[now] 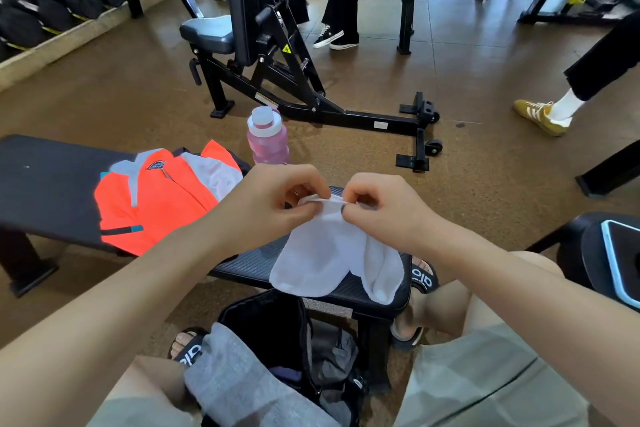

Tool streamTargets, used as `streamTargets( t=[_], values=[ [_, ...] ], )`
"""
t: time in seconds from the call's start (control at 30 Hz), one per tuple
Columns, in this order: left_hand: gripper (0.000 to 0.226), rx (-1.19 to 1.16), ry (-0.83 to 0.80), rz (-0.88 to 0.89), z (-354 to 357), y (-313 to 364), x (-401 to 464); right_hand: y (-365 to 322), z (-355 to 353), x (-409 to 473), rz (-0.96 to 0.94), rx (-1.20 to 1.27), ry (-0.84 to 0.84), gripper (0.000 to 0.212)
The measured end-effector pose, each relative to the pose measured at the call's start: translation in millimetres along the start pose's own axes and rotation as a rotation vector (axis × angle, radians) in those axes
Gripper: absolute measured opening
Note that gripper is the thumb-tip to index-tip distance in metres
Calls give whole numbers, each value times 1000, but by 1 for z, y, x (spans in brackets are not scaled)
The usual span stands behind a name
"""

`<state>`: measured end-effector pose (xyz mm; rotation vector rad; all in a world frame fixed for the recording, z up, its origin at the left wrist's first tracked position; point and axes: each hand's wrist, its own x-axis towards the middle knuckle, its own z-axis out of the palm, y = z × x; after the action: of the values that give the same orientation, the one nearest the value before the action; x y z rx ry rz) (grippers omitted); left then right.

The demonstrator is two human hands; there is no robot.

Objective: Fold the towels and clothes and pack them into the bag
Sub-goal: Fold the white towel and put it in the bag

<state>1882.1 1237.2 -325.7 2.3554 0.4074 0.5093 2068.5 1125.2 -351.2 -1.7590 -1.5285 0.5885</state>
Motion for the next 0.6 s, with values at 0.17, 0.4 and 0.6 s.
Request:
streamTargets(
  t=[0.17, 0.4, 0.6],
  values=[
    [11, -92, 70, -36, 2, 6, 2, 3, -4, 2, 9, 75, 54, 9],
    [10, -94, 127, -61, 4, 9, 4, 5, -9, 2, -73, 104, 40, 14],
    [12, -113, 166, -88, 9, 6, 6, 2, -9, 2, -129, 146, 118, 12]
  ],
)
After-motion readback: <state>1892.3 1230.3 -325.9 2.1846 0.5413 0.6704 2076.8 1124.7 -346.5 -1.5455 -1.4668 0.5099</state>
